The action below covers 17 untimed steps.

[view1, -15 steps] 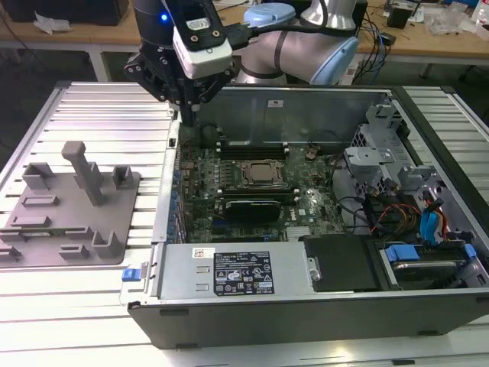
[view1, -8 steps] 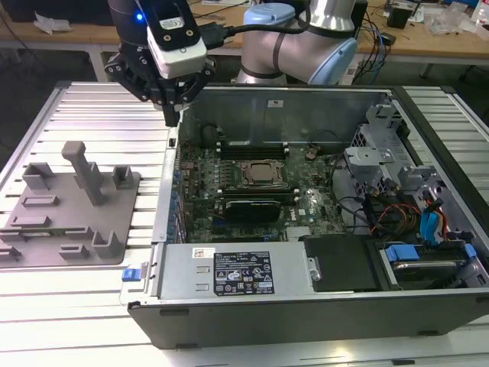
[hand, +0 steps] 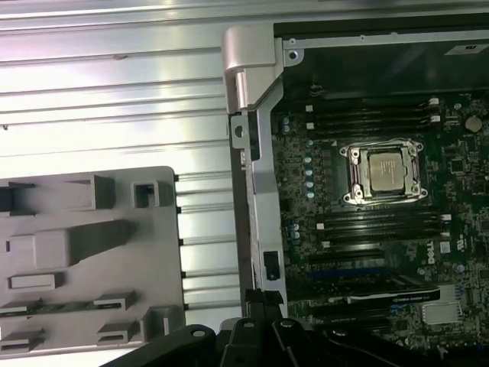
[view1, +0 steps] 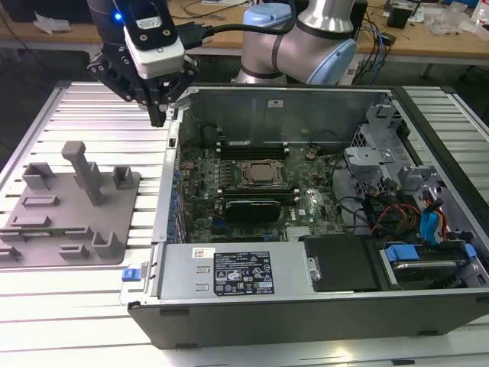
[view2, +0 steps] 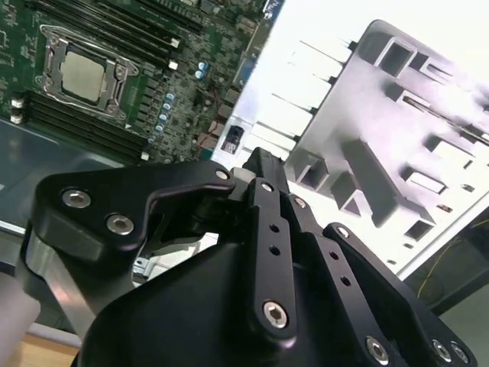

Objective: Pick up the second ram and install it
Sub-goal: 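Reach for the second ram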

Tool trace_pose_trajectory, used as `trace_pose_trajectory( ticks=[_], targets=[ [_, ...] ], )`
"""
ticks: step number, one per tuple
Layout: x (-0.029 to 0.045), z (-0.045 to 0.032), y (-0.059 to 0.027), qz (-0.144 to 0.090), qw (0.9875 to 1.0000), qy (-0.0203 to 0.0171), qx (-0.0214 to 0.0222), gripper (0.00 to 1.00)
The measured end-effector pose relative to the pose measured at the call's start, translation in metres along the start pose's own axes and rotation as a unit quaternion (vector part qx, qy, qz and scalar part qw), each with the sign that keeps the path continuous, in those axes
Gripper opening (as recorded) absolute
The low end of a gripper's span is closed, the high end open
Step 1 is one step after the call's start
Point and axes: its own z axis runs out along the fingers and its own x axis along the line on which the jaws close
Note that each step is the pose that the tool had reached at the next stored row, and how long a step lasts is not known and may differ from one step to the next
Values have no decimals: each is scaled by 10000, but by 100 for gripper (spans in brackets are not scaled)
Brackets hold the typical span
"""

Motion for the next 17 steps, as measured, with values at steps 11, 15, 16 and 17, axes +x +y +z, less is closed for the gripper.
trace_pose_trajectory(
  ticks=[11,15,16,17],
  targets=[
    [483,-2,-36,0,10000,0,0,8],
    [596,-2,-45,0,10000,0,0,8],
    [638,-2,-48,0,10000,0,0,8],
    [663,-1,-50,0,10000,0,0,8]
  ],
)
